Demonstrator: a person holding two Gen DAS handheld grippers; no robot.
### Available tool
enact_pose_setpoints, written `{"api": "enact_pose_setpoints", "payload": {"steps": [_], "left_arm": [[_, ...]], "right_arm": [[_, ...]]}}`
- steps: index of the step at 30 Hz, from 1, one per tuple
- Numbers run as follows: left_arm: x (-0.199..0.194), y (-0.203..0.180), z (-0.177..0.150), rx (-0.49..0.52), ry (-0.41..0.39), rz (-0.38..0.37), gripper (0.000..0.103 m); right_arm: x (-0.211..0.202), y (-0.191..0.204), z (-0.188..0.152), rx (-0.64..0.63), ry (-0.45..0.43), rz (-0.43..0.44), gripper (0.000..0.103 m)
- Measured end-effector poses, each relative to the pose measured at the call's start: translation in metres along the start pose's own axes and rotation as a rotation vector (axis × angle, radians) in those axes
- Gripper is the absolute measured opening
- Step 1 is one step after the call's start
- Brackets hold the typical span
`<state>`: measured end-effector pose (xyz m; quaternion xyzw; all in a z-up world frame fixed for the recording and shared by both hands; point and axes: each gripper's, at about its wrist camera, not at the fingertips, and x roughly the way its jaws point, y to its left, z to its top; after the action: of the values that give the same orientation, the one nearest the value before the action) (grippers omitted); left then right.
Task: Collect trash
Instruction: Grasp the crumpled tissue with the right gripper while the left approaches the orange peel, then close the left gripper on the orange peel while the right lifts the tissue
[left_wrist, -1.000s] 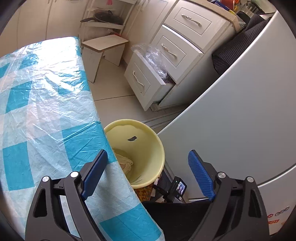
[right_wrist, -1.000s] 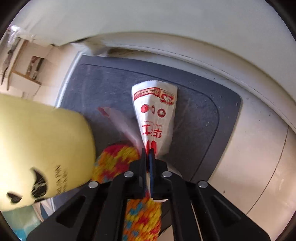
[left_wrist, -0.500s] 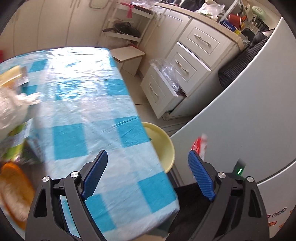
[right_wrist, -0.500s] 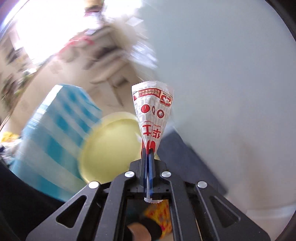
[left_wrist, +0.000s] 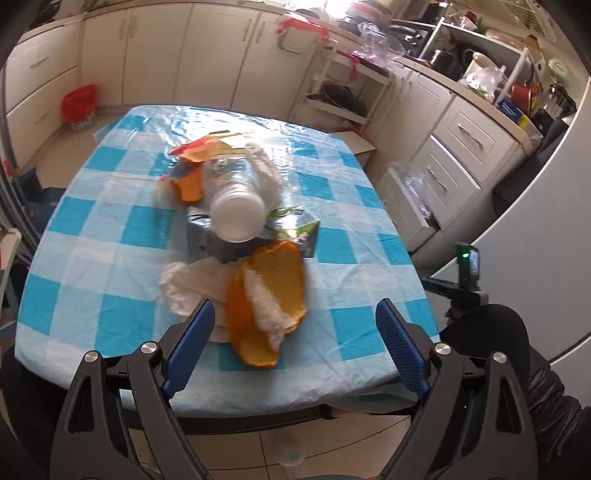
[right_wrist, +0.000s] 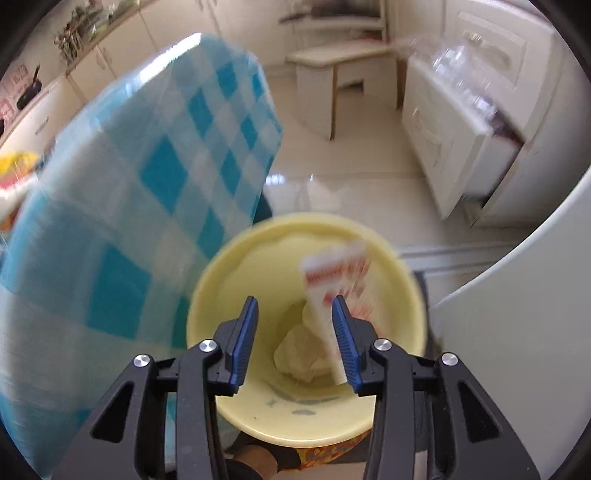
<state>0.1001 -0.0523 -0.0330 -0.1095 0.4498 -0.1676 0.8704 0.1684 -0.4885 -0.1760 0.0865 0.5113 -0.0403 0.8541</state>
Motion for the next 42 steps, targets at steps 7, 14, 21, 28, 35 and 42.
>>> {"api": "enact_pose_setpoints", "payload": {"steps": [7,14,21,28,35,42], "left_arm": [[-0.014,0.023,-0.015,-0.049,-0.021,0.007,0.085],[-0.032,0.033,-0.019,-0.092,-0.056,0.009,0.085],[-0.048,0.063,-0.034,-0.163,-0.062,0.055,0.085],[-0.049,0.089,-0.049,-0.249,-0.040,0.057,0.085],[-0.047,0.092,-0.049,-0.250,-0.035,0.050,0.085],[-0.045,0.083,-0.046,-0.216,-0.038,0.060,0.085]], "right_arm": [[-0.162,0.040,0.041,-0.113,-0.320,-0.163,0.062],[-0.232,0.116,0.045,-0.059,-0.429,0.274,0.077],[-0.129,0.234,-0.015,-0.132,-0.137,0.472,0.042],[-0.102,0.286,-0.018,-0.300,-0.080,0.465,0.039],[-0.075,0.312,-0.030,-0.416,0.004,0.459,0.024],[-0.092,0.302,-0.026,-0.389,-0.107,0.515,0.021]]}}
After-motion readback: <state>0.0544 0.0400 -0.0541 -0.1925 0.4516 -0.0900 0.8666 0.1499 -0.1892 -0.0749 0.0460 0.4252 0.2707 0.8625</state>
